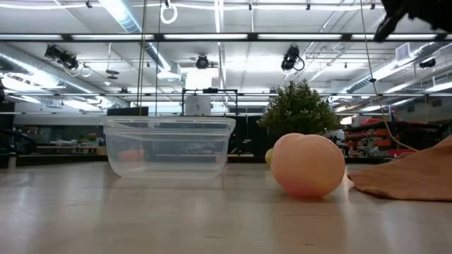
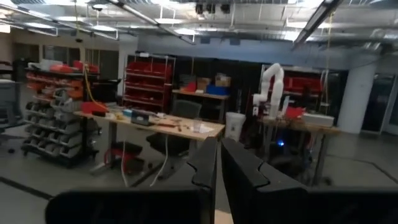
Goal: Pick and placing Produce into tupperware
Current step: Put the orange carrot into the transparent bin
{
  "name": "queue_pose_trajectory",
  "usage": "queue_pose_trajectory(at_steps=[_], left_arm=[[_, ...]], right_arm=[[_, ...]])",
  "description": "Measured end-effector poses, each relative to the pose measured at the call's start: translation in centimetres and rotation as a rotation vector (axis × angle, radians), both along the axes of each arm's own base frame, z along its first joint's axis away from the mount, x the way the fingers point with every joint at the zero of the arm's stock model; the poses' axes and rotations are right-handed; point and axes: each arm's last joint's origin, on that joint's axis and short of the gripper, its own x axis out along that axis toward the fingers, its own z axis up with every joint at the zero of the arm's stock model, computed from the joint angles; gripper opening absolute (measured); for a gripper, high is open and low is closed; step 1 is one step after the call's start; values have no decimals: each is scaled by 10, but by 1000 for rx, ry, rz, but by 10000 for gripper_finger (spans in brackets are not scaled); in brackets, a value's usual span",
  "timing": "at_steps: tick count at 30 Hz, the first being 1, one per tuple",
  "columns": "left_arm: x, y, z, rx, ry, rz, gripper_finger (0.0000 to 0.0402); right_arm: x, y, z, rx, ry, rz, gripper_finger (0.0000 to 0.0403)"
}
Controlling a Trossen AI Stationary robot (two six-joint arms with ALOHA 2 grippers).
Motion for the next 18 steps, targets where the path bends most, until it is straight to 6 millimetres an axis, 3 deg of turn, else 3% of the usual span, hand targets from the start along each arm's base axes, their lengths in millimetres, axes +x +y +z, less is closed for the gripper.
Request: queue_pose_trajectory(at_steps=[6,18], left_arm=[[3,2,-2,14,6,26,43],[-5,-1,-3,51,89,45,51]], right_arm=[[18,-3,64,15,23,-103,21],[124,-18,158,-54,482,-63,69]])
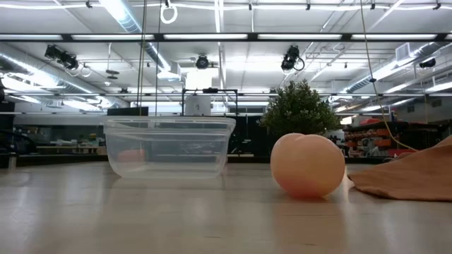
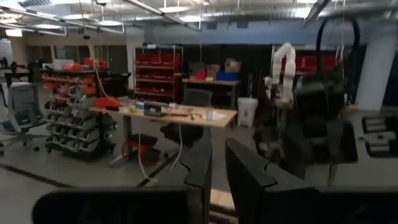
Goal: Pick and placing Produce into tupperware
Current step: Put the orange carrot into the transparent bin
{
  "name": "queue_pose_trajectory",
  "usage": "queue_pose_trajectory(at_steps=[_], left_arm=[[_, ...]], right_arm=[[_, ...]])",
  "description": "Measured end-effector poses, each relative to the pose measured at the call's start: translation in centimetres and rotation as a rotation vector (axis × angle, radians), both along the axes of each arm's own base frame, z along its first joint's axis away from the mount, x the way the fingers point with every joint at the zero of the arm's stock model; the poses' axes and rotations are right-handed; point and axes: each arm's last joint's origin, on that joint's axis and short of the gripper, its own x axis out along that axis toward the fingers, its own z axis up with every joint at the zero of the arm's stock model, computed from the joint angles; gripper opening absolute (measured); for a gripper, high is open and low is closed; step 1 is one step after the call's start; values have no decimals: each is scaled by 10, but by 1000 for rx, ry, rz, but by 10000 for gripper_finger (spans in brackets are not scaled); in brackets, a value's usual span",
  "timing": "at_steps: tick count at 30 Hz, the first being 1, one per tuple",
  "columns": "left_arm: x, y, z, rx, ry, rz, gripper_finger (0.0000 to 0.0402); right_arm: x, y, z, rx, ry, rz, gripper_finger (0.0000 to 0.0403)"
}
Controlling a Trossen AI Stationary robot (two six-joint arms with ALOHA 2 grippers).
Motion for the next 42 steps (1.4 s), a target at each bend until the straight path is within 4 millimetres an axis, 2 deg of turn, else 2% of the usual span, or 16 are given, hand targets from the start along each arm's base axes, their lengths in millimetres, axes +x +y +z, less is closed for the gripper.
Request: queue_pose_trajectory(at_steps=[7,11,16,22,28,32,37,42], left_arm=[[-35,1,-3,-39,163,44,52],[-55,7,-8,-72,266,101,52],[-71,25,-27,-162,459,202,53],[-79,61,-58,-271,692,343,57],[-82,109,-83,-370,796,444,69],[-85,142,-109,-488,883,473,76],[-84,173,-151,-583,1096,441,84],[-76,188,-189,-636,1271,360,95]], right_arm=[[36,-21,30,-55,239,-67,73],[48,-35,37,-44,287,-108,73],[54,-47,43,-17,275,-149,73],[63,-54,37,56,290,-166,73],[73,-54,29,86,313,-160,73],[75,-55,28,94,318,-158,73],[75,-55,28,118,313,-159,73],[75,-55,28,119,311,-159,73]])
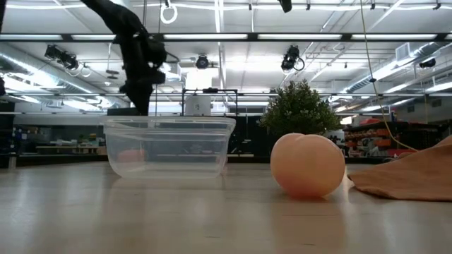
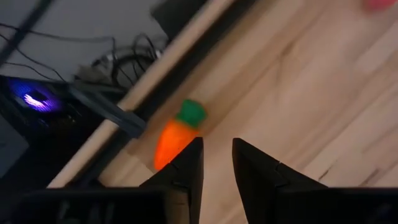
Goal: Pick and placing Produce into tupperware
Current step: Put the orange carrot into the transparent bin
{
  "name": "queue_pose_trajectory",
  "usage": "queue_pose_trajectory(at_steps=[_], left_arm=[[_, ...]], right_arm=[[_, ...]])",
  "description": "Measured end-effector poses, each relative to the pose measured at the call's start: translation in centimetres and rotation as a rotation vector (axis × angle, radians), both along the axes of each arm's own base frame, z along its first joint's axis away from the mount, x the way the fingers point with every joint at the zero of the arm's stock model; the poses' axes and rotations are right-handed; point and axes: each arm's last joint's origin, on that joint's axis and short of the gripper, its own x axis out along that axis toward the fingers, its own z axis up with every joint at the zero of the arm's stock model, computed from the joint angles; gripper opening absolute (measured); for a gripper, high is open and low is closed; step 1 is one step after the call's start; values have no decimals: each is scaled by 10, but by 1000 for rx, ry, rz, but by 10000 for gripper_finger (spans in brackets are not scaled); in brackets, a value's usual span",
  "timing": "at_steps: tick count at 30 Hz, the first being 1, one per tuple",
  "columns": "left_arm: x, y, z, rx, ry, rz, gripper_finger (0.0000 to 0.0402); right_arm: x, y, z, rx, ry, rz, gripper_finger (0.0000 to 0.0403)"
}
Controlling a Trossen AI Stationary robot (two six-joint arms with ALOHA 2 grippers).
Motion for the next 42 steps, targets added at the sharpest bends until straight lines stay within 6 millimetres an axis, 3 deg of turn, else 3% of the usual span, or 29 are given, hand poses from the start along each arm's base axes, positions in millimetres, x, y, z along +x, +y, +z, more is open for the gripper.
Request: queue_pose_trajectory(at_steps=[6,11,17,25,28,36,42], left_arm=[[8,8,-32,-95,117,-58,124],[9,12,-47,-126,206,-148,163],[11,14,-50,-106,242,-255,215],[10,20,-49,-48,251,-186,277],[10,22,-54,-57,273,-175,285],[11,29,-94,-181,420,-177,286],[14,34,-112,-202,435,-201,286]], right_arm=[[0,0,0,5,-1,15,73],[0,1,0,10,-3,36,73],[0,1,0,24,-5,33,85],[0,1,0,58,-12,25,115],[0,1,0,59,-12,25,121],[0,1,0,93,-20,19,121],[1,3,0,100,-21,27,122]])
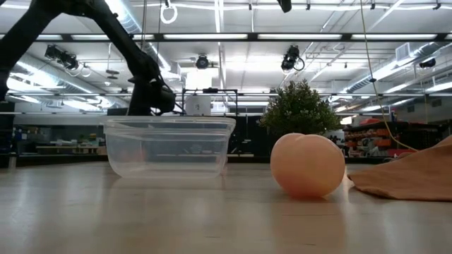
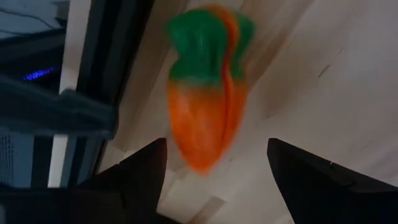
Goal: Pick and placing Produce into tupperware
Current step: Put the orange carrot into the transparent bin
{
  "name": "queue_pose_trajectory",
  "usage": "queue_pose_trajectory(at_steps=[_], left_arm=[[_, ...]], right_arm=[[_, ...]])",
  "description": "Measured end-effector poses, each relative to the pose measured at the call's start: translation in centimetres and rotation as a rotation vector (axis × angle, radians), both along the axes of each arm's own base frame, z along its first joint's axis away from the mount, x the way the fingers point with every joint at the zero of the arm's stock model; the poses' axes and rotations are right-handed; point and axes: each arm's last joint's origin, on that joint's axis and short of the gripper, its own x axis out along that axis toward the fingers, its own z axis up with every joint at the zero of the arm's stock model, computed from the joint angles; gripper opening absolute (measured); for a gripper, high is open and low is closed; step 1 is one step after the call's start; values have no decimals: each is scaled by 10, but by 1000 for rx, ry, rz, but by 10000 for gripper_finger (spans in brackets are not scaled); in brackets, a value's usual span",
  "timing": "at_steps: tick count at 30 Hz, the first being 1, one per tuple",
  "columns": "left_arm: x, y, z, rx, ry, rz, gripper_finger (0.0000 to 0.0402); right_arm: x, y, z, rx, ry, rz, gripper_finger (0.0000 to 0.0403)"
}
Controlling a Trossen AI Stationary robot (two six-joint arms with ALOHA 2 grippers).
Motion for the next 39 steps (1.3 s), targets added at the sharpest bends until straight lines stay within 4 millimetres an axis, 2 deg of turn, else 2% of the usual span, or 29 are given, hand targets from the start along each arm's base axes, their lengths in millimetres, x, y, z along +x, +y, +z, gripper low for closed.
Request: queue_pose_trajectory(at_steps=[15,25,39], left_arm=[[6,7,-7,29,-45,-45,286],[8,9,-19,11,-58,24,282],[8,8,-20,6,-69,52,189]], right_arm=[[0,0,0,1,0,2,122],[0,0,0,1,0,1,122],[0,0,0,-2,1,2,122]])
